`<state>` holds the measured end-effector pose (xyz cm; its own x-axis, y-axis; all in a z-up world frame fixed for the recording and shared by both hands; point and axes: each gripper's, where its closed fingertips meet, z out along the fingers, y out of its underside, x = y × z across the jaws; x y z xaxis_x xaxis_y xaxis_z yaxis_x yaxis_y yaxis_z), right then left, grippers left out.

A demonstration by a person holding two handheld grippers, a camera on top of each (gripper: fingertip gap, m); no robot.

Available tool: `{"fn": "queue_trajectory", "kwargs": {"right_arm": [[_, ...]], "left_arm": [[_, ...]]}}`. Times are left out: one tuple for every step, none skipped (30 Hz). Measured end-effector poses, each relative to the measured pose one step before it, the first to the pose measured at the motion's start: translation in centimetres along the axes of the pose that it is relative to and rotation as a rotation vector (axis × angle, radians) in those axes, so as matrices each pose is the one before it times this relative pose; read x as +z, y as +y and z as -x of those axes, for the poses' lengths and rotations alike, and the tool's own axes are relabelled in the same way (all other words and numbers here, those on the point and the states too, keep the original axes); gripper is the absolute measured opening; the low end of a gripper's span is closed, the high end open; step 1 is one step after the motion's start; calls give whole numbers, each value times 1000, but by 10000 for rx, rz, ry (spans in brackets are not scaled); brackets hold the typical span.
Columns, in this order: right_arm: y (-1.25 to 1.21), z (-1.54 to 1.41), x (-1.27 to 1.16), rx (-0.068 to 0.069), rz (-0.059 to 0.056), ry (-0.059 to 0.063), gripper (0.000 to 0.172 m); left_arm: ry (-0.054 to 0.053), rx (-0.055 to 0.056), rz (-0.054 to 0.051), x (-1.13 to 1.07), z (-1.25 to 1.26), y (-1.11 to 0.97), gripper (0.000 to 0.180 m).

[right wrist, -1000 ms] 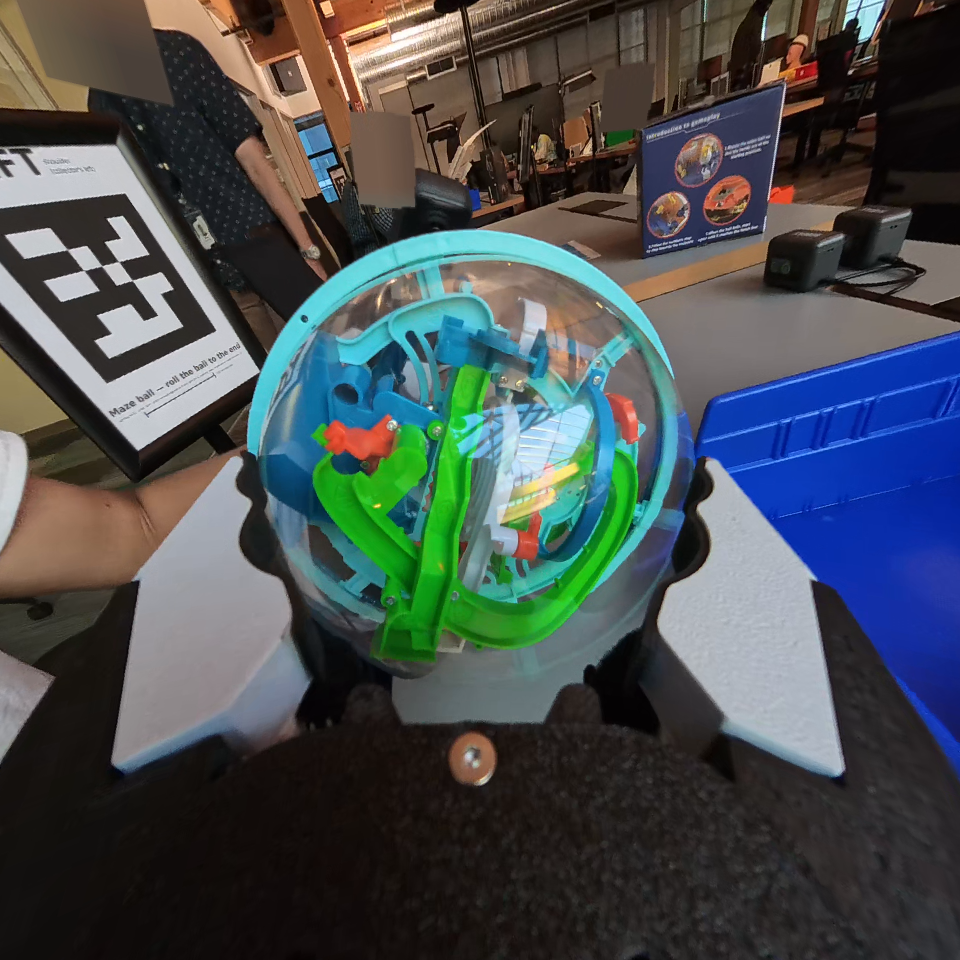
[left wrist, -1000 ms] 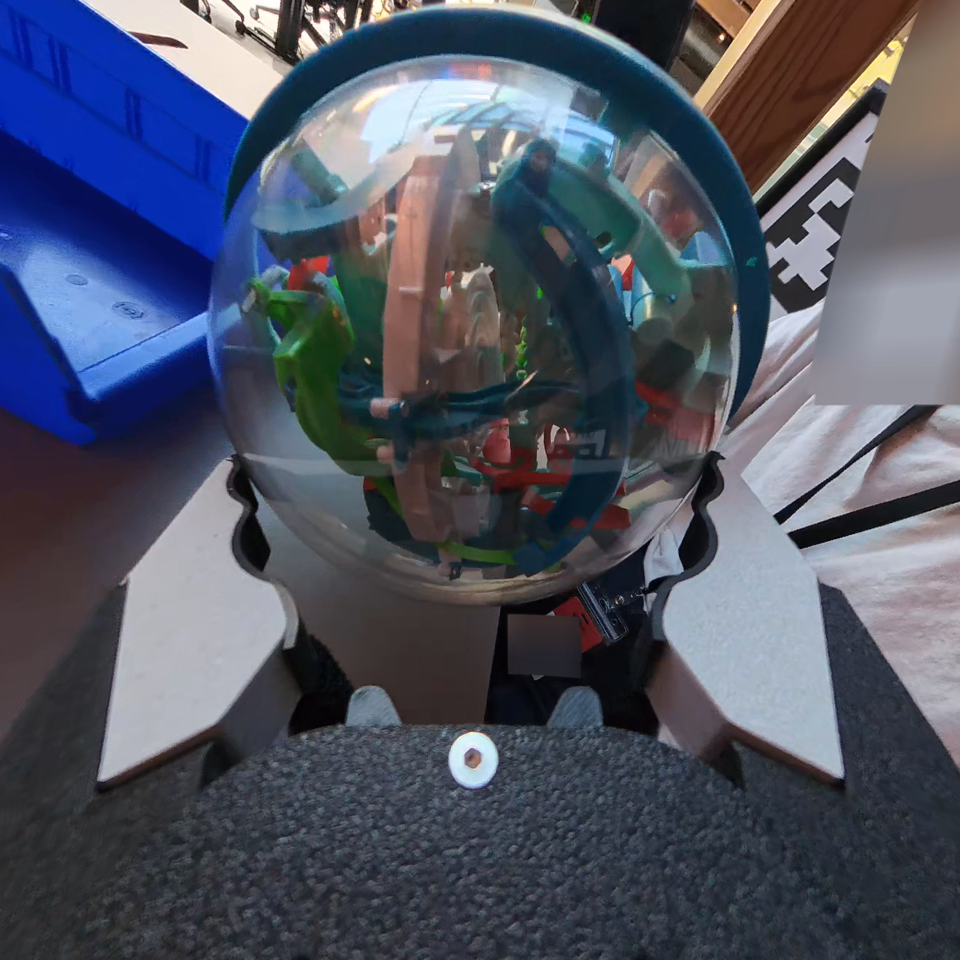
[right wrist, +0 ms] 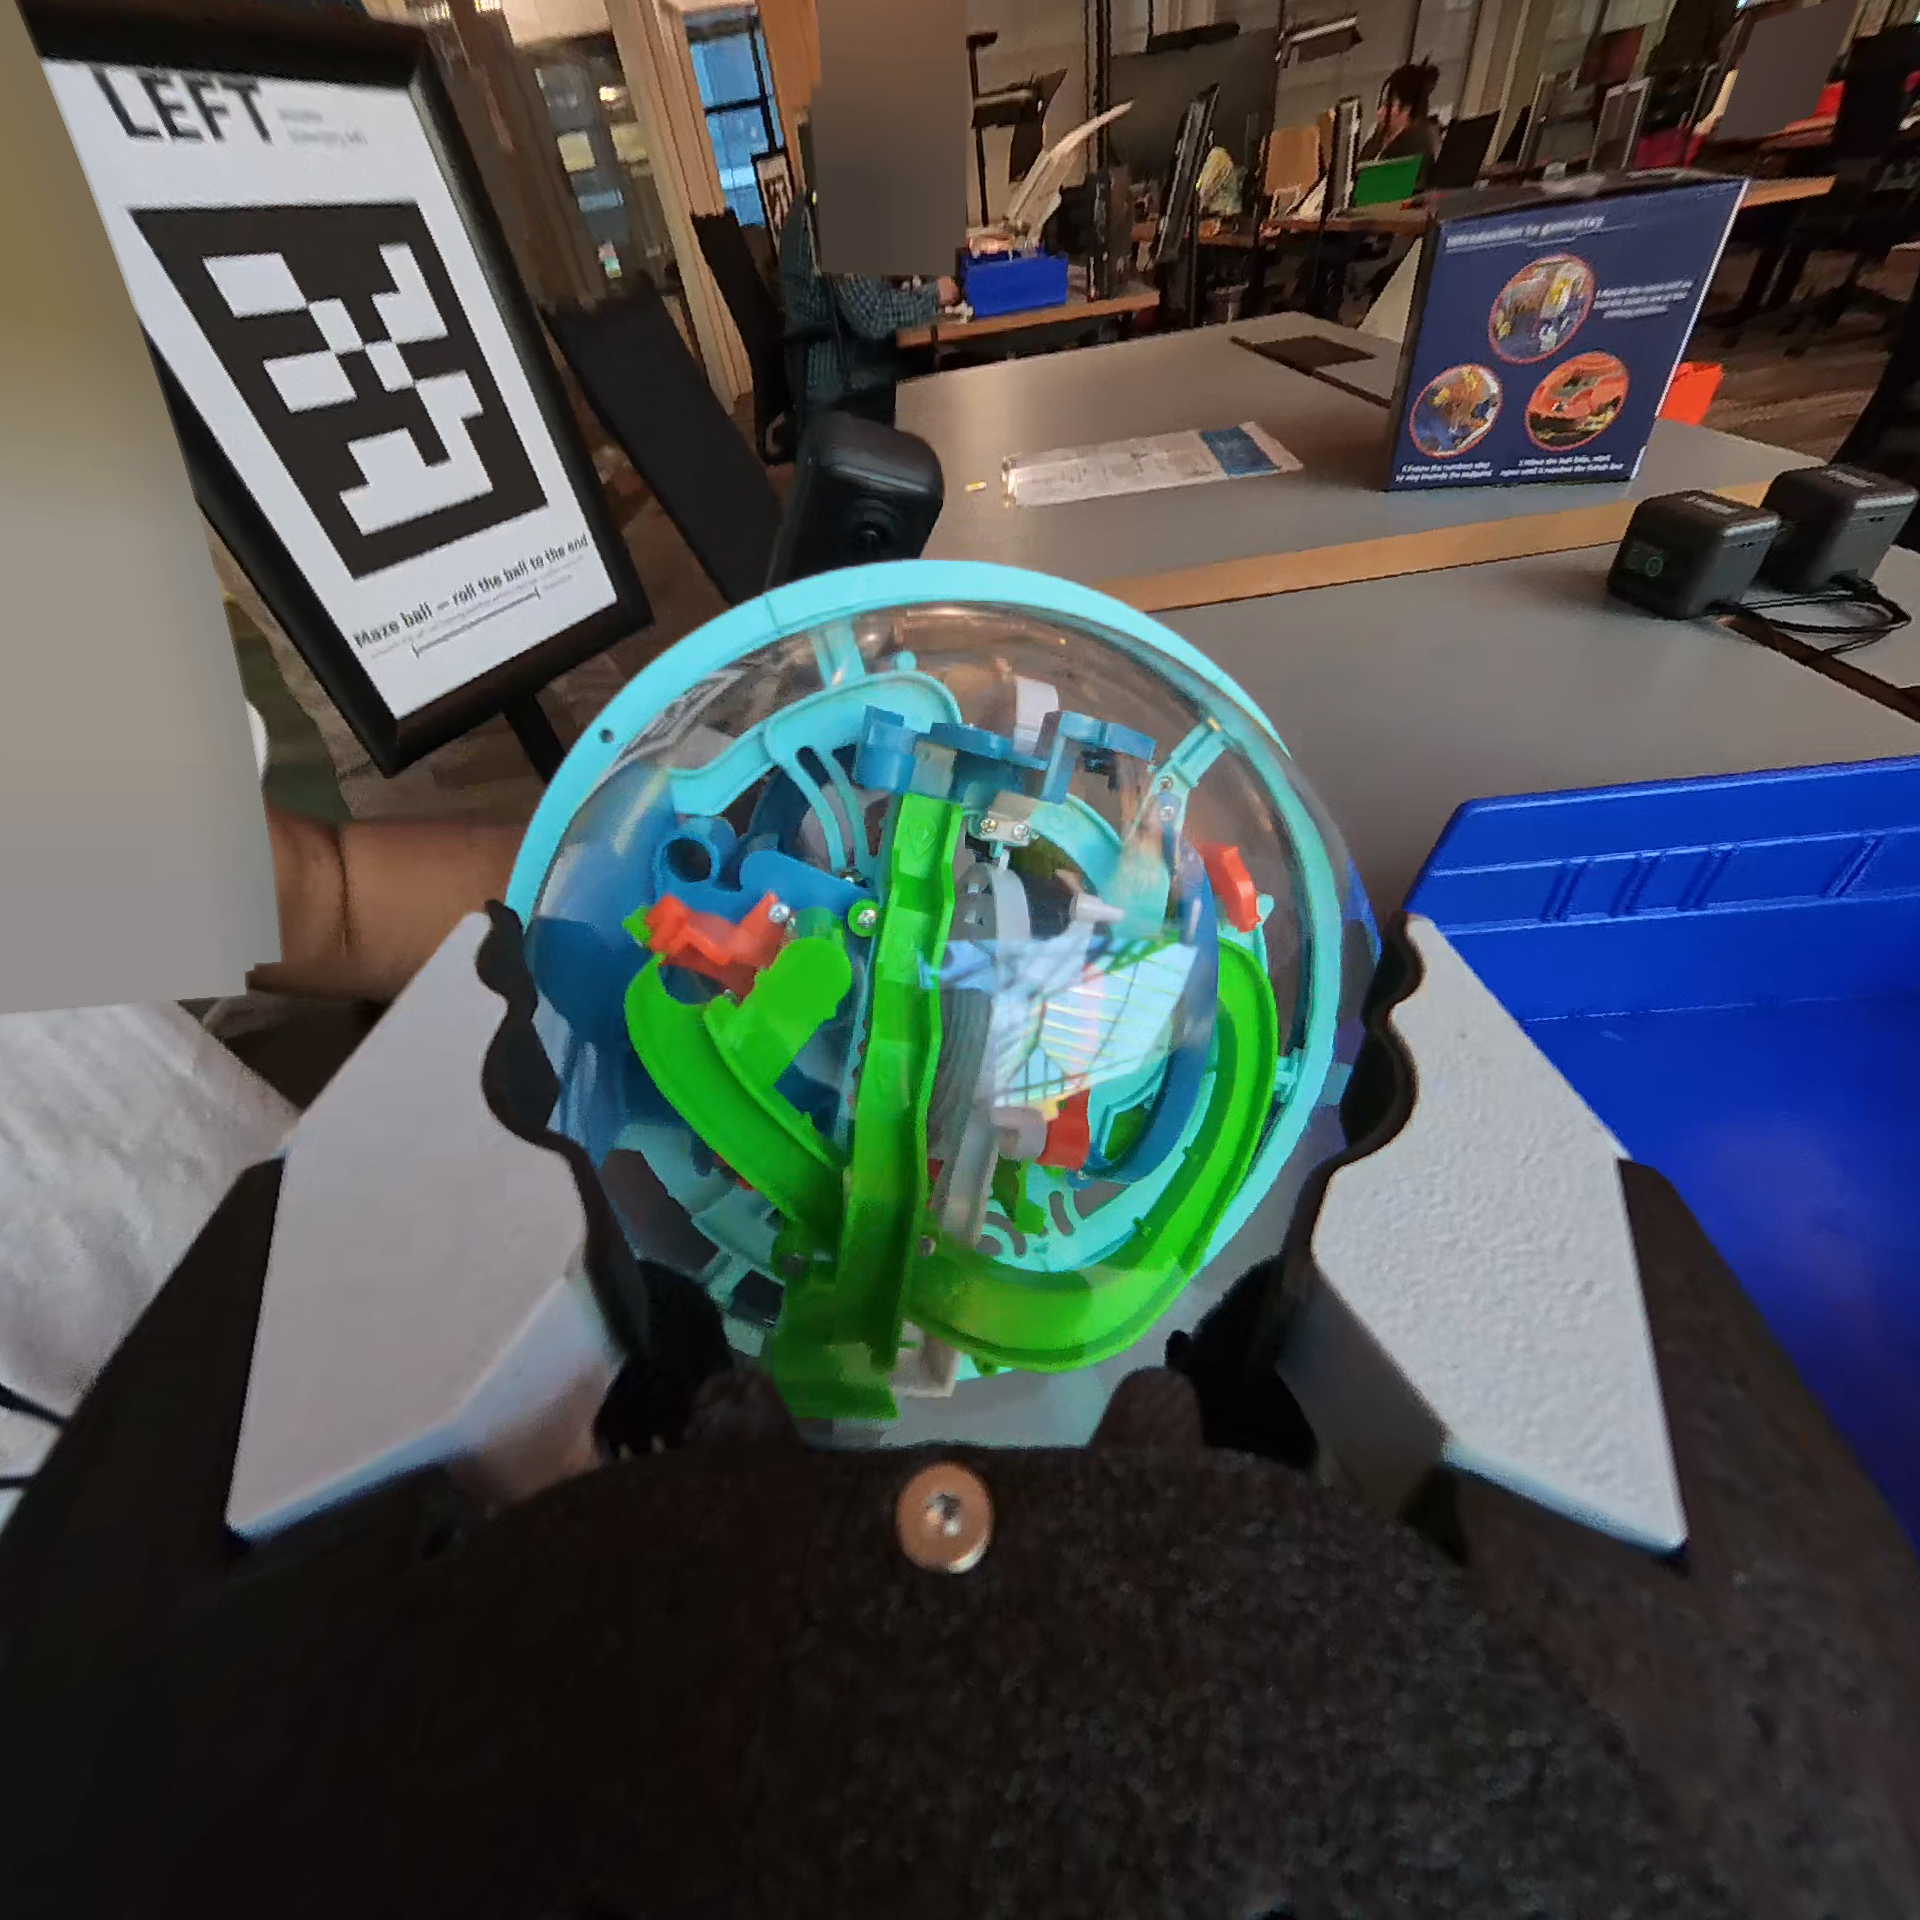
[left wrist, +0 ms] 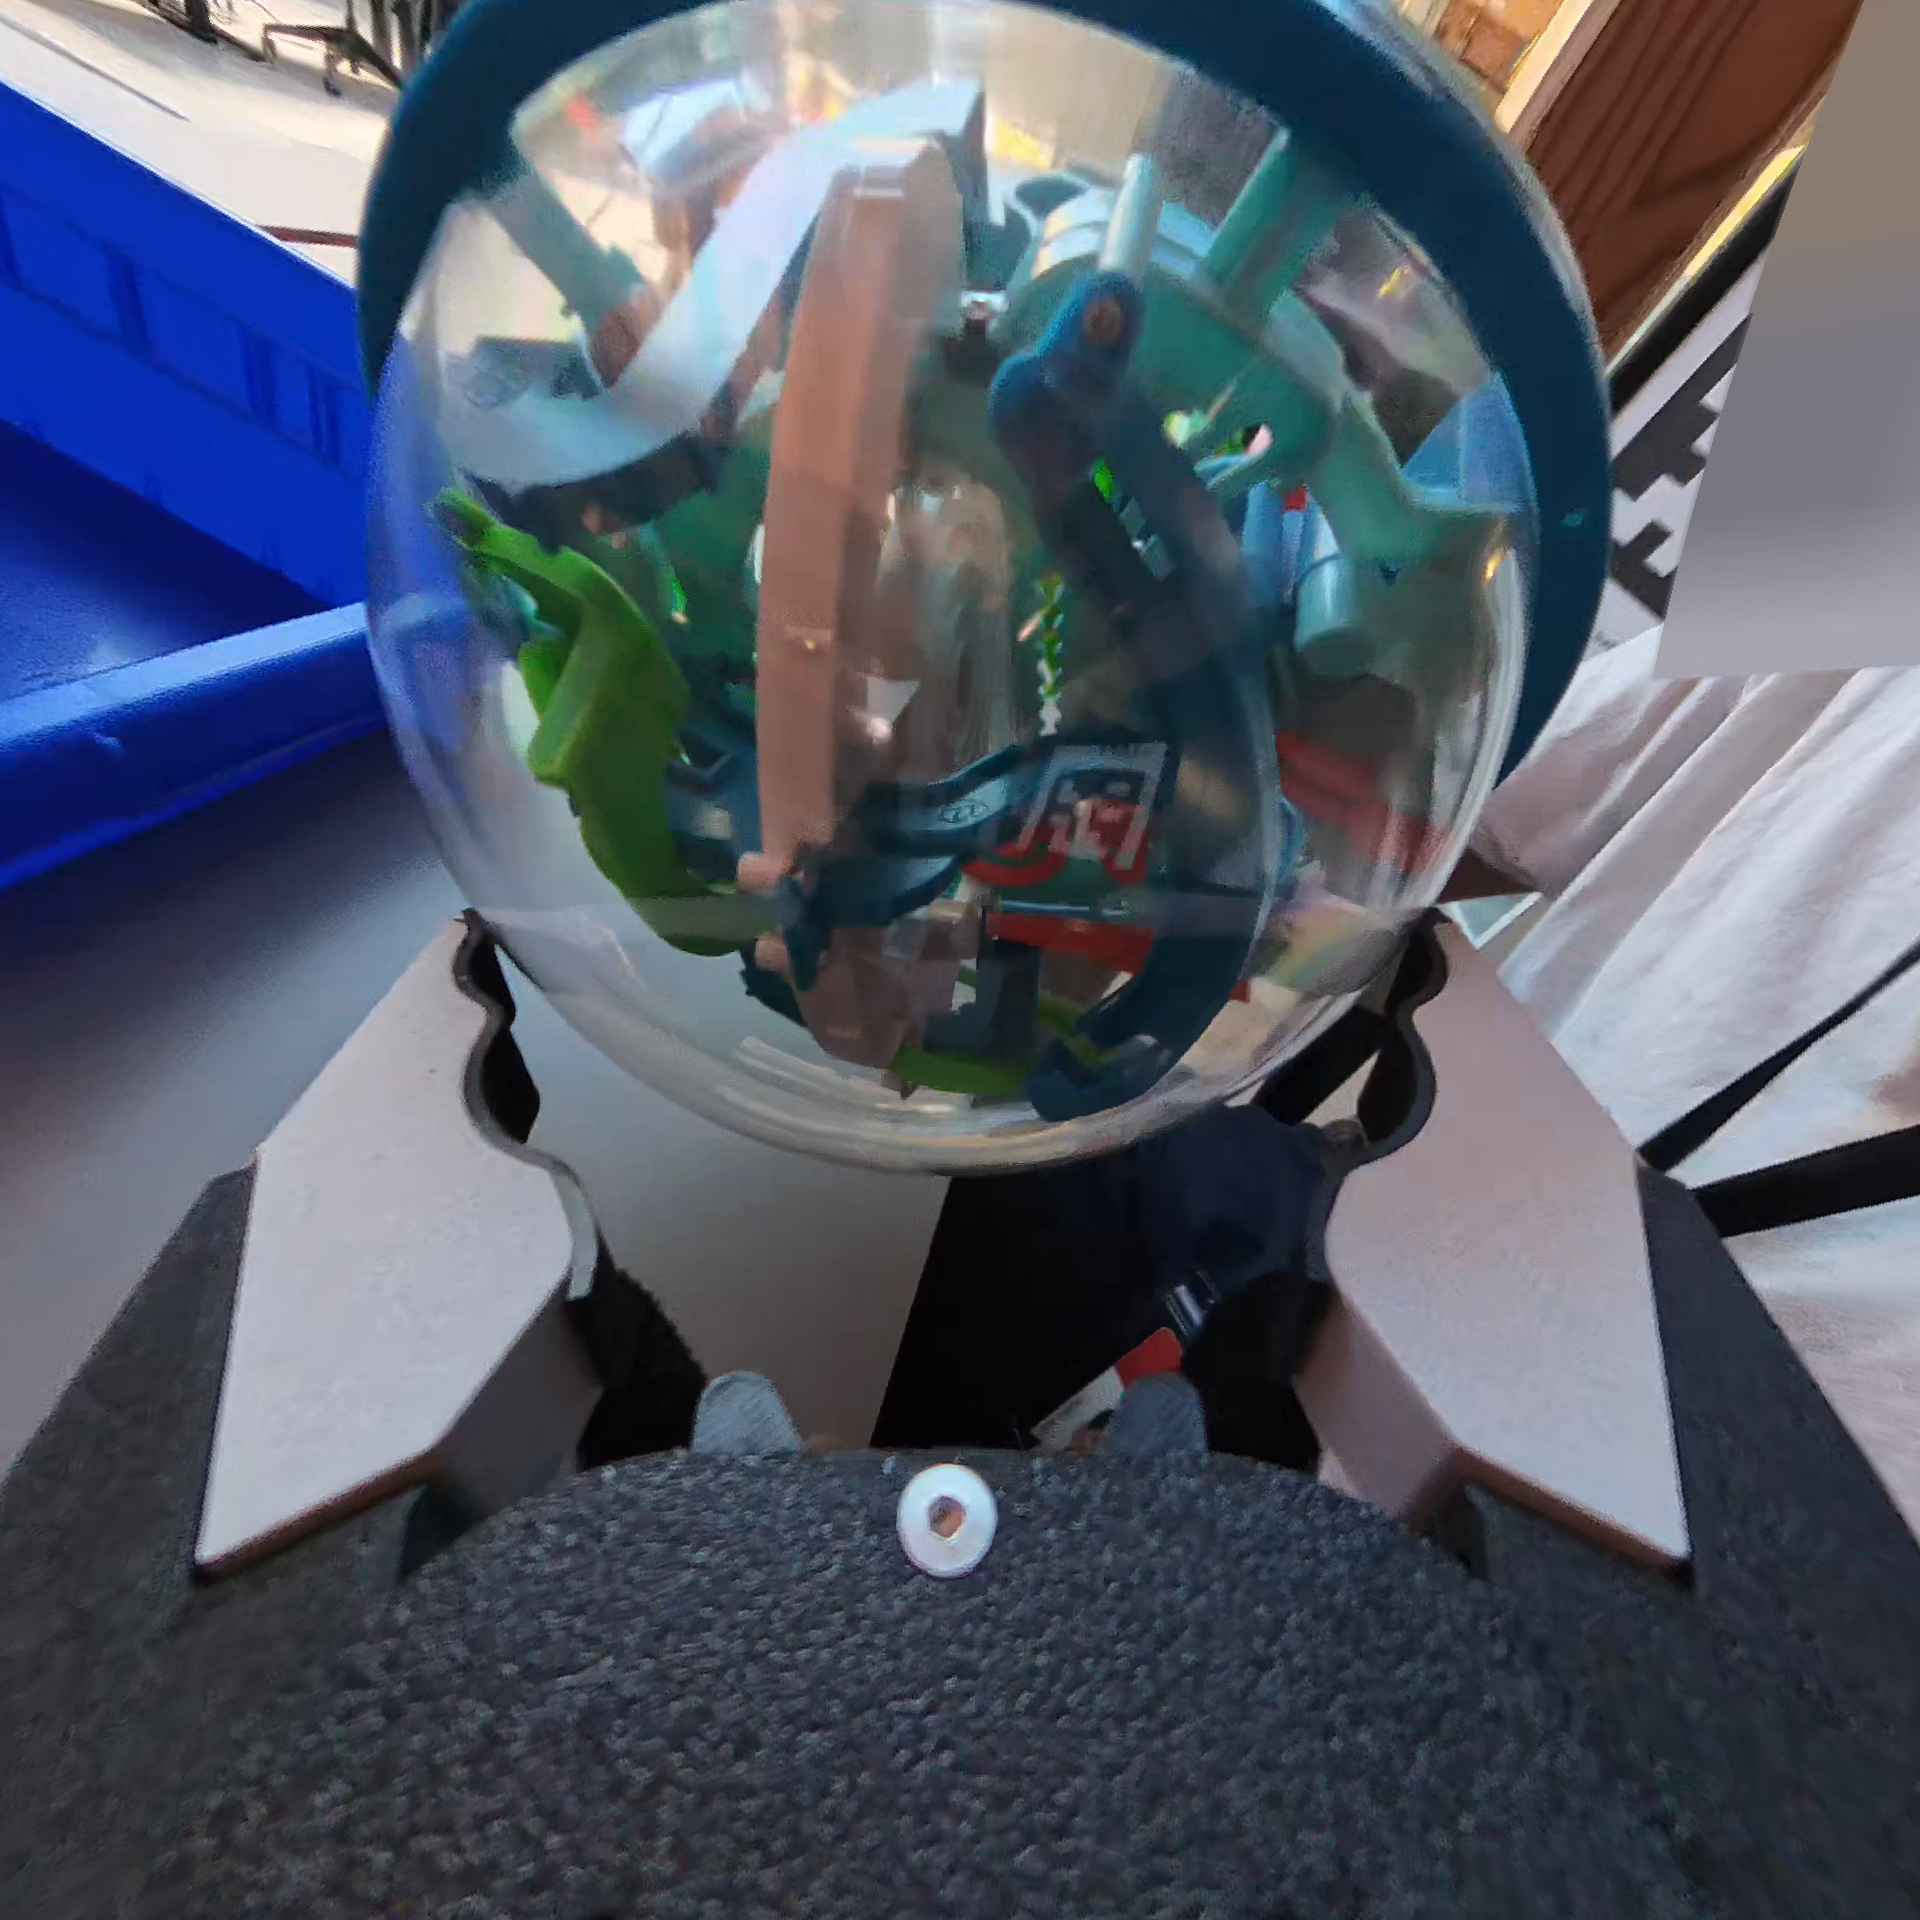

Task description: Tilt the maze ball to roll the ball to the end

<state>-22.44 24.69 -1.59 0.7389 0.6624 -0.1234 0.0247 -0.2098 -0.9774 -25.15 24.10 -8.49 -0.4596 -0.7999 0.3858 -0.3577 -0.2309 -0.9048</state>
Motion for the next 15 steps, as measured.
{"fn": "queue_trajectory", "kwargs": {"right_arm": [[-5, -4, -157, -185, 268, 21, 152], [34, -70, -104, -160, 306, 64, 151], [15, -97, -65, -156, 288, 76, 151], [-48, -111, -29, -107, 201, 68, 151], [13, -196, 21, 36, 214, 99, 152], [336, -344, 111, 13, 389, 195, 153], [516, -306, 147, -91, 452, 178, 154], [268, -43, 104, -86, 223, 10, 154], [231, -77, 112, 37, 191, 25, 154], [362, -114, 149, 78, 265, 31, 154], [372, -93, 176, -5, 260, 50, 154], [353, -149, 224, 41, 220, 99, 153], [400, -167, 257, -17, 260, 109, 153], [369, -74, 229, -85, 255, 50, 153], [249, -29, 117, -1, 166, -4, 153]], "left_arm": [[-191, 242, 112, 436, 92, 217, 159], [-192, 197, 62, 429, 126, 146, 159], [-129, 119, 24, 411, 97, 115, 159], [-75, 25, -56, 377, 91, 28, 159], [-110, 13, -89, 328, 200, 17, 159], [-136, 22, -44, 299, 277, 80, 159], [-65, 20, 52, 235, 205, 258, 159], [45, -46, 123, 226, 72, 366, 159], [34, -90, 107, 227, 57, 364, 159], [-28, -44, 181, 270, 113, 440, 159], [-133, 40, 230, 332, 190, 519, 159], [-235, 102, 254, 377, 287, 537, 159], [-167, 45, 243, 354, 230, 500, 159], [8, -61, 168, 258, 67, 365, 159], [64, -97, 30, 82, 2, 70, 159]]}}
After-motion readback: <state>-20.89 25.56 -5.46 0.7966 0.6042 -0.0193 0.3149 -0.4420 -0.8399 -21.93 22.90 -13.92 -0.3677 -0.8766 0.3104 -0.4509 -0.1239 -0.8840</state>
